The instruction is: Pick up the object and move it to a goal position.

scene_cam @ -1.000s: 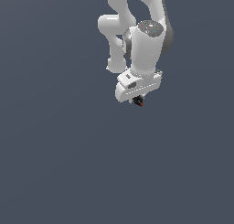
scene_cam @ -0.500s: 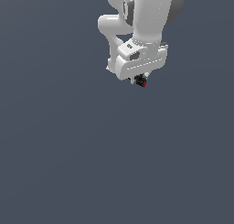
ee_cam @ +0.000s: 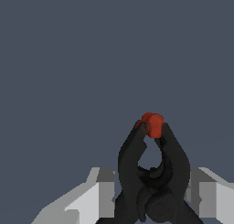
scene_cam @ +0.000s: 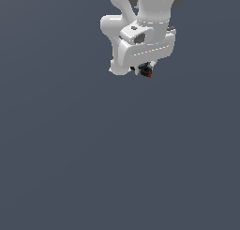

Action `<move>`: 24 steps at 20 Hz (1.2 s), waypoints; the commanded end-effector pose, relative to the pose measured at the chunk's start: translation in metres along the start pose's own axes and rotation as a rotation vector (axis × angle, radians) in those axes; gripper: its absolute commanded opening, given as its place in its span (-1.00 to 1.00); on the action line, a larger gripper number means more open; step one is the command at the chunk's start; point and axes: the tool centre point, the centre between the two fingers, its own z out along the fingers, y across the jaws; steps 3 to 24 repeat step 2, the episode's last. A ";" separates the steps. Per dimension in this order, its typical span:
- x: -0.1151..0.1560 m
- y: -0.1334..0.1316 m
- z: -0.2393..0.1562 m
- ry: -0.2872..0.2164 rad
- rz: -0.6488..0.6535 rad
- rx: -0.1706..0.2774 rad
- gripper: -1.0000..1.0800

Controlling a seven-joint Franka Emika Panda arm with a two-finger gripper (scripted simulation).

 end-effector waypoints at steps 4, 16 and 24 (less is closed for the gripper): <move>-0.001 0.000 -0.004 -0.001 0.000 0.000 -1.00; -0.001 0.000 -0.004 -0.001 0.000 0.000 -1.00; -0.001 0.000 -0.004 -0.001 0.000 0.000 -1.00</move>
